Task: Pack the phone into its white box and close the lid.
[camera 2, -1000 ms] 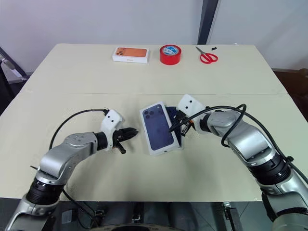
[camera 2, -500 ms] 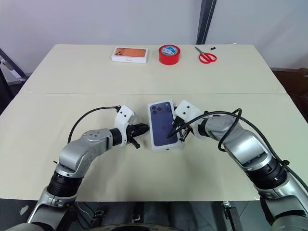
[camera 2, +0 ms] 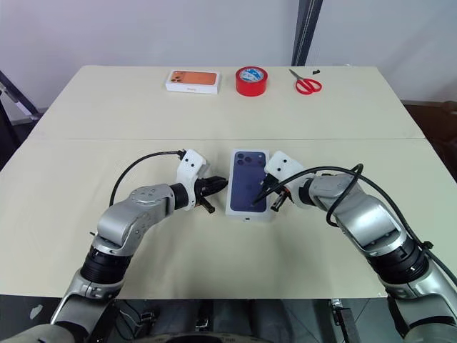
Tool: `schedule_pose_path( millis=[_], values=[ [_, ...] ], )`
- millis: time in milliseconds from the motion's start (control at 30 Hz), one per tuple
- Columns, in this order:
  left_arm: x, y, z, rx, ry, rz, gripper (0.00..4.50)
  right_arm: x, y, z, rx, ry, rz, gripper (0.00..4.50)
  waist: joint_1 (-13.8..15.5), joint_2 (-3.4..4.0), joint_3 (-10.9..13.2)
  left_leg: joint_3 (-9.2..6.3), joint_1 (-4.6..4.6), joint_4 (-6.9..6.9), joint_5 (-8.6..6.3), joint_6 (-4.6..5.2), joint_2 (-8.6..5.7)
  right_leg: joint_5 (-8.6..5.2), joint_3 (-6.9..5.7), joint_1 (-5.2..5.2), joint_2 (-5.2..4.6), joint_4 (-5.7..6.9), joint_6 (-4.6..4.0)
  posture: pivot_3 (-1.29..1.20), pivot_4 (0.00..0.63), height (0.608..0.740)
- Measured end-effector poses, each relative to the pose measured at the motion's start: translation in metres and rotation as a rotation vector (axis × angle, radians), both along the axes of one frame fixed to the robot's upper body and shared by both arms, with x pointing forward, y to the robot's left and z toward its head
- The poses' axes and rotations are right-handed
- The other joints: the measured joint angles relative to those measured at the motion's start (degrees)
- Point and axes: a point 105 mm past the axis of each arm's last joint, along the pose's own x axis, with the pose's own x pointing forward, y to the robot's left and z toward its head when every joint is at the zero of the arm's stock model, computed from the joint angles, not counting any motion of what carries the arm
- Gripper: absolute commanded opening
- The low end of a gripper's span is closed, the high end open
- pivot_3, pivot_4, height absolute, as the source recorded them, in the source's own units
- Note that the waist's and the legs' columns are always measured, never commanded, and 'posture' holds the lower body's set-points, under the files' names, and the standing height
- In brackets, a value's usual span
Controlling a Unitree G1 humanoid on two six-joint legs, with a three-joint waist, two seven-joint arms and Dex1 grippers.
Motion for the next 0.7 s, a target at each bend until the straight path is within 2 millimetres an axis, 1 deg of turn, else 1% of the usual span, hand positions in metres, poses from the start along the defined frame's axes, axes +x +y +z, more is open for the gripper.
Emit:
schedule_pose_path(
  millis=[533, 700],
  values=[
    [-0.0008, -0.0018, -0.0026, 0.012, -0.001, -0.017, 0.56, 0.0001, -0.0042, -0.0013, -0.006, 0.000, -0.019, 0.06, 0.03, 0.00, 0.00, -0.01, -0.05, 0.18, -0.03, 0.05, 0.00, 0.00, 0.00, 0.02, 0.00, 0.03, 0.00, 0.00, 0.150, 0.725],
    [0.0002, -0.0019, -0.0069, 0.012, 0.017, -0.012, 0.56, 0.0001, -0.0043, -0.0014, -0.007, -0.001, -0.020, 0.06, 0.04, 0.00, 0.00, -0.01, -0.06, 0.20, -0.04, 0.05, 0.00, 0.00, 0.00, 0.03, 0.00, 0.03, 0.00, 0.00, 0.150, 0.725]
  ],
)
